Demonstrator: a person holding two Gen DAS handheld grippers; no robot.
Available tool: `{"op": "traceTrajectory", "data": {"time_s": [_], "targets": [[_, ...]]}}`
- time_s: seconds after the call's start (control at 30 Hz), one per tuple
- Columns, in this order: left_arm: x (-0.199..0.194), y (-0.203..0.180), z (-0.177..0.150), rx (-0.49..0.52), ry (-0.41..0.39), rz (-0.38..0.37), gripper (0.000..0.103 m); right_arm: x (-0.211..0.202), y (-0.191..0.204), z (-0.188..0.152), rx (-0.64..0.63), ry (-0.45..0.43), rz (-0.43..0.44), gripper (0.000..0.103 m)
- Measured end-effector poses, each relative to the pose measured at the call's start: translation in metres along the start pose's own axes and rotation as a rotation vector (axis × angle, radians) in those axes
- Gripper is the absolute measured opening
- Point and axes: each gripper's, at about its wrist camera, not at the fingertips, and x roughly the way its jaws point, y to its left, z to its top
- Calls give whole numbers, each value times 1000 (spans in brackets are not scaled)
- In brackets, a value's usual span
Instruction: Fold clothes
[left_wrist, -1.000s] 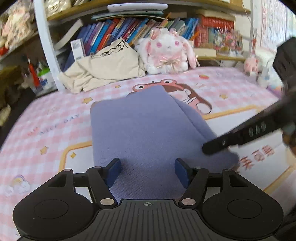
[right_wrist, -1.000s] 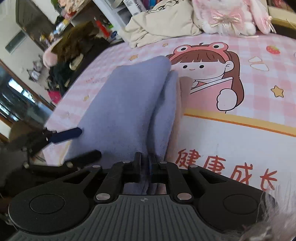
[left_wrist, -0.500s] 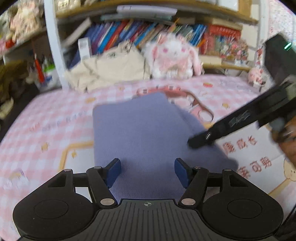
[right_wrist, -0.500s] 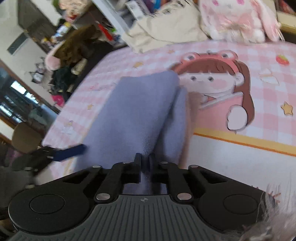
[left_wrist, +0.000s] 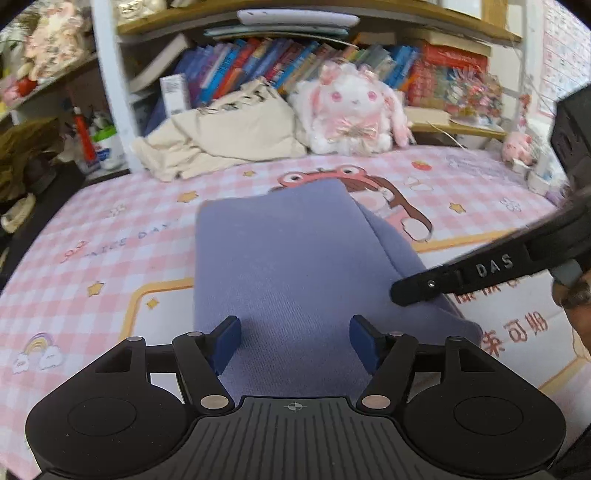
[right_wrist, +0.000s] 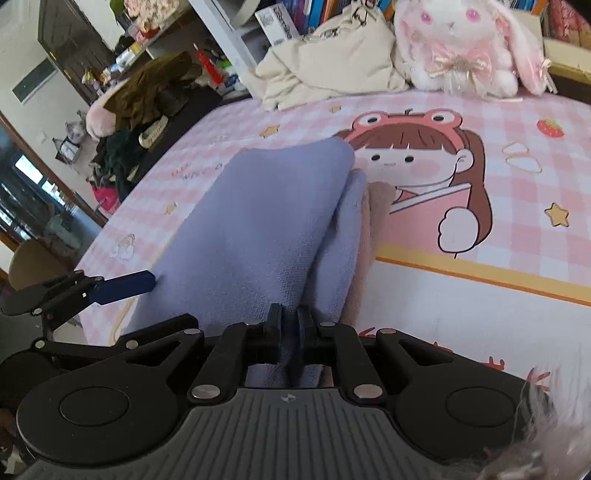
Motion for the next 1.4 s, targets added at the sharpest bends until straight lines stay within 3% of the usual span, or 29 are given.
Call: {"op": "traceTrajectory", "data": {"time_s": [0.13, 0.37, 0.53, 0.63, 0.83, 1.0, 1.23, 1.4], "targets": [[-18, 3, 0, -29, -62, 31, 69, -16, 8, -3, -22, -42, -18, 11], [-34, 7, -4, -78, -57, 57, 74, -36, 7, -15, -29, -39, -79, 18], [-41, 1, -13, -82, -32, 68, 83, -45, 7, -29, -28, -15, -124, 37], [-42, -1, -18, -83, -18, 55, 87, -52, 3, -33, 4, -16, -136, 66], [-41, 0, -23, -113, 7, 44, 87, -60, -2, -42, 61, 4, -124, 69], [-47, 2, -28, -154, 18, 48, 94, -62, -1, -43, 64, 5, -115, 71], [-59, 11, -34, -201, -9, 17, 95, -62, 2, -45, 81, 16, -83, 73], [-55, 19, -36, -233, 14, 20, 95, -58, 4, -46, 87, 32, -88, 74]]}}
